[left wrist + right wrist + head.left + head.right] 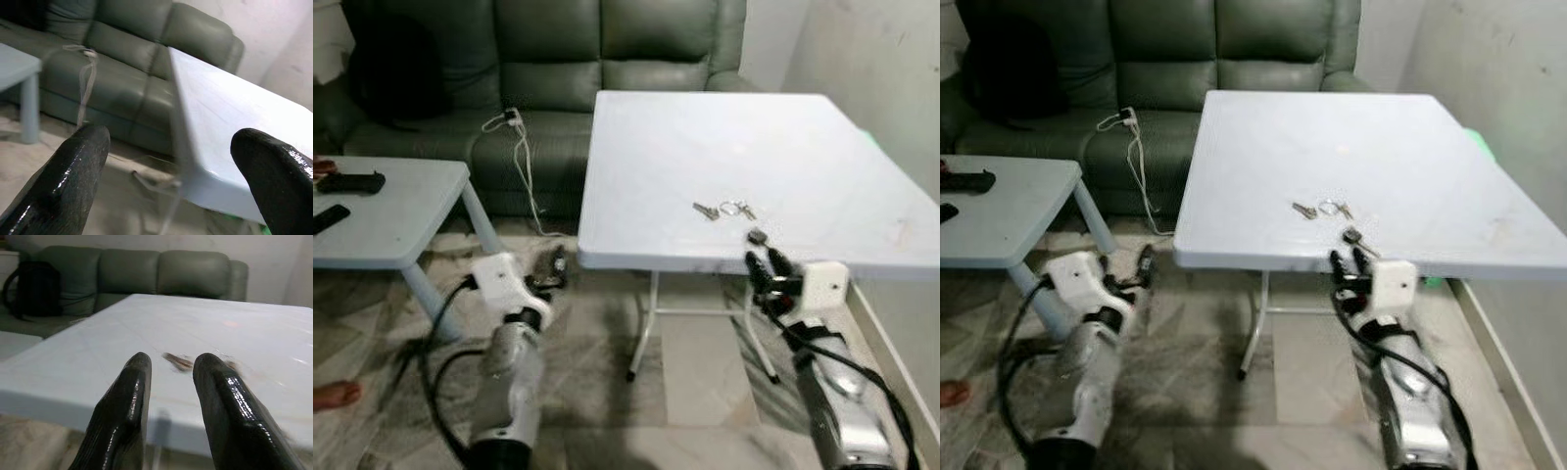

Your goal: Hang keys on a hook

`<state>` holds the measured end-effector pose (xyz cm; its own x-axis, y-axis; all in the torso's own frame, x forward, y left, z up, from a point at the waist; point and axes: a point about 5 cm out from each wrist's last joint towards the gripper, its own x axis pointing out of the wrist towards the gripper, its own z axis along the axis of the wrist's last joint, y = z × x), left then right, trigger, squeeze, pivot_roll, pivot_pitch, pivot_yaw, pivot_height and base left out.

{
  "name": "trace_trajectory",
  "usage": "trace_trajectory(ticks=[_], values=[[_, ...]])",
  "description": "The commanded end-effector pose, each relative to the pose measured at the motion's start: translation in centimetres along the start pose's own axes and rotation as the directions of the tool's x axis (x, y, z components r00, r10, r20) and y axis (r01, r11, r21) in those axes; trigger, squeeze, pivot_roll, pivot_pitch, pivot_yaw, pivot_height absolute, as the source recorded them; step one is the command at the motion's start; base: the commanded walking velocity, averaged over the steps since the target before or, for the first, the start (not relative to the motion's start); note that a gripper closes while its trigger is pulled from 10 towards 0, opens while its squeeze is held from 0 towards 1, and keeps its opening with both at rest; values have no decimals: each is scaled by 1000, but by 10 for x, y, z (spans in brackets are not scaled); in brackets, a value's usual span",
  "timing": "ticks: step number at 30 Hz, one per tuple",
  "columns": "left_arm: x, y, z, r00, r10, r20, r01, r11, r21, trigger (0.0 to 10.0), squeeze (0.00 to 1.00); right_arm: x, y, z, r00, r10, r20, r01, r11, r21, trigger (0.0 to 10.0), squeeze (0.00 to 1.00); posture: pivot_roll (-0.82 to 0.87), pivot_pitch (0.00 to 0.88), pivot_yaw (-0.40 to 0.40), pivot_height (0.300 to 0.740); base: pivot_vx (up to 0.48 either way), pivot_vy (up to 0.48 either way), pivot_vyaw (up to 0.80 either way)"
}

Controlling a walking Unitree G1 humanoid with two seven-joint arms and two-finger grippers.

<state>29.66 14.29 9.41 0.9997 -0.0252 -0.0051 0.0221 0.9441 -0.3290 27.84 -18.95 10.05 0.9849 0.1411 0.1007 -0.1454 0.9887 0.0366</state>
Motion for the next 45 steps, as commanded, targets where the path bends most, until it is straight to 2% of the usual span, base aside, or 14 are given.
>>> trace_trajectory(ticks=[1, 11, 19, 20, 21, 22, 26, 28, 34, 38, 42, 43, 44, 45], values=[[0, 5, 3, 1000, 17, 10, -17, 1000, 12, 10000, 0, 4, 8, 3, 1000, 24, 15, -24, 1000, 18, 10000, 0, -11, 0, -43, 740, 379, 0, 0], [1, 5, 0, 1000, 24, -15, -23, 999, 32, 10000, 0, 4, 8, 3, 1000, 26, 16, -26, 999, 21, 10000, 0, -10, 0, -43, 740, 385, 0, 0], [-1, 2, 1, 1000, 15, -6, -15, 999, 45, 10000, 0, 3, 10, 2, 999, 32, 14, -33, 998, 48, 10000, 0, -7, 0, -44, 740, 0, 0, 0], [-1, 2, 1, 1000, 17, -8, -17, 999, 40, 10000, 0, 3, 10, 2, 999, 30, 14, -30, 998, 49, 10000, 788, -7, 0, -44, 740, 0, 0, 0], [-1, 2, 1, 1000, 18, -9, -18, 999, 35, 10000, 0, 3, 10, 2, 1000, 28, 14, -28, 998, 49, 10000, 788, -7, 0, -44, 740, 0, 0, 0], [-1, 2, 0, 1000, 21, -13, -20, 999, 41, 10000, 0, 3, 11, 2, 999, 30, 15, -31, 997, 72, 10000, 1000, -6, 0, -44, 740, 0, 0, 0], [-1, -4, 1, 1000, -13, -14, 14, 996, 88, 10000, 0, 2, 11, 1, 999, 39, 12, -40, 996, 81, 10000, 1000, -8, 0, -44, 740, 0, 0, 0], [-2, -12, 1, 998, -65, -12, 66, 990, 125, 10000, 0, 1, 11, 1, 999, 39, 8, -40, 996, 78, 10000, 1000, -6, 0, -44, 740, 0, 0, 0], [-5, -26, -1, 990, -143, -18, 144, 971, 189, 10000, 0, 0, 12, 1, 999, 48, 11, -48, 997, 66, 10000, 1000, -7, 0, -45, 740, 0, 0, 0], [-8, -35, -3, 981, -195, -24, 195, 956, 221, 10000, 0, -3, 12, 1, 998, 62, 5, -62, 995, 78, 10000, 1000, -8, 0, -45, 740, 0, 0, 0], [-9, -36, -5, 981, -191, -30, 193, 956, 220, 10000, 0, -4, 12, 1, 998, 63, -2, -62, 996, 65, 10000, 1000, -14, 0, -48, 740, 0, 0, 0], [-10, -36, -5, 981, -191, -30, 193, 957, 217, 10000, 0, -5, 12, 1, 998, 70, 0, -70, 996, 59, 10000, 247, -15, 0, -48, 740, 0, 0, 0], [-10, -36, -6, 981, -191, -30, 193, 957, 216, 10000, 0, -6, 12, 1, 997, 73, 3, -73, 995, 66, 10000, 0, -15, 0, -48, 740, 0, 0, 0], [-11, -36, -6, 981, -190, -29, 192, 957, 217, 10000, 0, -6, 12, 2, 997, 74, 7, -74, 995, 72, 10000, 0, -17, 0, -50, 740, 0, 0, 0]])
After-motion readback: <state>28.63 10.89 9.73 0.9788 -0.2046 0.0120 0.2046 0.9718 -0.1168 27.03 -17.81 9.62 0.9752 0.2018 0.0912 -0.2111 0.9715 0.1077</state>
